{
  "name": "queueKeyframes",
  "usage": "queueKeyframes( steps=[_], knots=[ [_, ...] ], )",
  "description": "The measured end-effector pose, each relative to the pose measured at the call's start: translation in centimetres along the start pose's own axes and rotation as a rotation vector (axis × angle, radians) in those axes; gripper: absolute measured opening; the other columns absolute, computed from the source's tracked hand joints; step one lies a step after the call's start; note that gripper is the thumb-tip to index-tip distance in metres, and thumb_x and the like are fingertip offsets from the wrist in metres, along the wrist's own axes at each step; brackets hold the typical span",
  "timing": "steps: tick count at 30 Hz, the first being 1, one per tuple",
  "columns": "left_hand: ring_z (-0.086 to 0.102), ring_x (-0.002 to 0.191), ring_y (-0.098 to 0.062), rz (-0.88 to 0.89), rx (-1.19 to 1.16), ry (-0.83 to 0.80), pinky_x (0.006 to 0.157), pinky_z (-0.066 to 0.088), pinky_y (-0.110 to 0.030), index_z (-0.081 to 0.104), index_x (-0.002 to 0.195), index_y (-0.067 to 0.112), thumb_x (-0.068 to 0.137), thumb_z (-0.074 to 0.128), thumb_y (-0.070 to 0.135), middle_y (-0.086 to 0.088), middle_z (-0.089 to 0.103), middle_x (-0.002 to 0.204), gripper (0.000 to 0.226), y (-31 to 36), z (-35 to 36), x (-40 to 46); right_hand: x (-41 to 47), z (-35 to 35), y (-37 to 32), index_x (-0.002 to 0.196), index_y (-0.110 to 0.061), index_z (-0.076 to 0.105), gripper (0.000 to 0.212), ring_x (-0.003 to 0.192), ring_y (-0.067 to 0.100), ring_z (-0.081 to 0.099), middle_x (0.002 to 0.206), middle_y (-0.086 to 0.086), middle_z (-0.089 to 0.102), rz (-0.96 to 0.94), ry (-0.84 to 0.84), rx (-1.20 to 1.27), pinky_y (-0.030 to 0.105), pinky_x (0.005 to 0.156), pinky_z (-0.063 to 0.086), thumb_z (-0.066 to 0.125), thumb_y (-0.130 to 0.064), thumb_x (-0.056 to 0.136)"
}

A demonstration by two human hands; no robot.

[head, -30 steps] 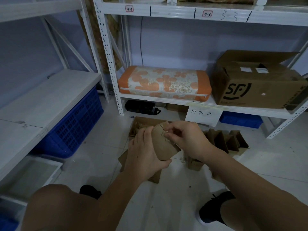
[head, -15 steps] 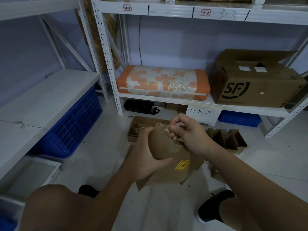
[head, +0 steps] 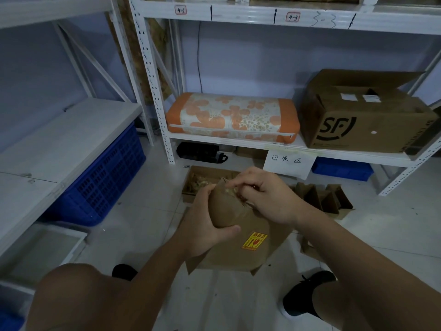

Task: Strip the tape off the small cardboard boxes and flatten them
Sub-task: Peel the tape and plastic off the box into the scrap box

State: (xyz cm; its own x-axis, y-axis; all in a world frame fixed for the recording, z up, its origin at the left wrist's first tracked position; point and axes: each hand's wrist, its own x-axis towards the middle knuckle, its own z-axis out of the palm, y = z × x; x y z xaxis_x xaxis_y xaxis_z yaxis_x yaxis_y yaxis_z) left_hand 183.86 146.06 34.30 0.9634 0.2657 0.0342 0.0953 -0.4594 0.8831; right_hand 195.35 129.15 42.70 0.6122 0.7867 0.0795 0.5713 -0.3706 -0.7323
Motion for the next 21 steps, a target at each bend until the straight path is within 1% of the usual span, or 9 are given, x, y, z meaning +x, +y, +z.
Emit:
queueKeyframes(
  steps=[2,3,5,7,8,10,13,17,21],
  knots=[
    [0.052,0.118,0.006,-0.032,-0.041,0.018,0.087,0.048,-0.013,0.033,0.148,0.034,0.068,0.094,0.043,0.026,0.047,0.133,0.101,-0.1,0.1,0.2,-0.1,0.1,-0.3,0.128,-0.028,0.069,0.032,0.107,0.0,0.056,0.121,-0.013,0.059,-0.02,-0.026,-0.075,0.02,0.094,0.045,0.053,-0.021,0.102],
    [0.053,0.117,0.008,-0.052,-0.064,0.028,0.088,0.05,-0.015,0.035,0.148,0.035,0.065,0.094,0.048,0.026,0.049,0.132,0.103,-0.1,0.2,0.3,-0.2,0.3,-0.5,0.135,-0.026,0.065,0.035,0.114,0.0,0.055,0.129,-0.01,0.059,-0.035,-0.051,-0.134,0.021,0.1,0.044,0.055,-0.025,0.102],
    [0.054,0.115,0.012,-0.078,-0.111,0.056,0.09,0.05,-0.016,0.035,0.147,0.036,0.055,0.09,0.061,0.025,0.051,0.132,0.11,0.1,0.4,0.4,-0.4,1.0,-0.7,0.147,-0.025,0.052,0.048,0.13,0.007,0.05,0.145,-0.005,0.054,-0.063,-0.092,-0.256,0.024,0.111,0.039,0.059,-0.035,0.101],
    [0.054,0.119,0.006,-0.111,-0.152,0.101,0.093,0.049,-0.018,0.034,0.15,0.033,0.05,0.086,0.066,0.021,0.051,0.136,0.117,0.1,0.5,0.6,-0.6,1.8,-0.8,0.153,-0.025,0.044,0.06,0.131,0.009,0.051,0.146,-0.005,0.055,-0.068,-0.044,-0.278,0.023,0.11,0.04,0.064,-0.038,0.098],
    [0.054,0.123,0.0,-0.137,-0.17,0.123,0.096,0.05,-0.022,0.034,0.153,0.03,0.05,0.085,0.068,0.017,0.051,0.139,0.121,0.1,0.5,0.7,-0.8,2.0,-0.8,0.151,-0.025,0.045,0.061,0.125,0.01,0.055,0.139,-0.005,0.06,-0.059,0.017,-0.258,0.024,0.105,0.045,0.067,-0.038,0.096],
    [0.054,0.127,-0.008,-0.181,-0.202,0.141,0.101,0.051,-0.03,0.032,0.156,0.029,0.049,0.084,0.071,0.012,0.05,0.142,0.126,0.0,0.4,0.9,-0.9,2.2,-0.8,0.139,-0.024,0.054,0.053,0.115,0.01,0.059,0.127,-0.006,0.064,-0.04,0.125,-0.216,0.027,0.097,0.05,0.072,-0.04,0.092],
    [0.056,0.126,-0.01,-0.215,-0.228,0.116,0.104,0.052,-0.038,0.035,0.155,0.032,0.049,0.085,0.072,0.012,0.053,0.143,0.124,-0.3,-0.1,0.9,-0.6,2.0,-0.3,0.127,-0.023,0.063,0.047,0.111,0.006,0.058,0.12,-0.01,0.065,-0.039,0.141,-0.162,0.03,0.096,0.05,0.078,-0.039,0.085],
    [0.06,0.124,-0.012,-0.241,-0.262,0.06,0.102,0.056,-0.042,0.036,0.156,0.032,0.051,0.085,0.067,0.009,0.055,0.143,0.121,-0.3,-0.6,0.9,-0.4,1.8,-0.1,0.116,-0.026,0.071,0.038,0.104,0.006,0.061,0.108,-0.015,0.069,-0.015,0.162,-0.032,0.036,0.093,0.053,0.083,-0.031,0.08],
    [0.063,0.119,-0.012,-0.24,-0.291,0.053,0.097,0.059,-0.041,0.039,0.154,0.031,0.054,0.085,0.064,0.008,0.057,0.139,0.115,0.0,-0.6,1.1,-0.1,2.3,0.0,0.109,-0.021,0.076,0.028,0.102,0.012,0.064,0.105,-0.011,0.072,-0.072,0.263,-0.037,0.038,0.089,0.053,0.082,-0.028,0.082]
  ],
)
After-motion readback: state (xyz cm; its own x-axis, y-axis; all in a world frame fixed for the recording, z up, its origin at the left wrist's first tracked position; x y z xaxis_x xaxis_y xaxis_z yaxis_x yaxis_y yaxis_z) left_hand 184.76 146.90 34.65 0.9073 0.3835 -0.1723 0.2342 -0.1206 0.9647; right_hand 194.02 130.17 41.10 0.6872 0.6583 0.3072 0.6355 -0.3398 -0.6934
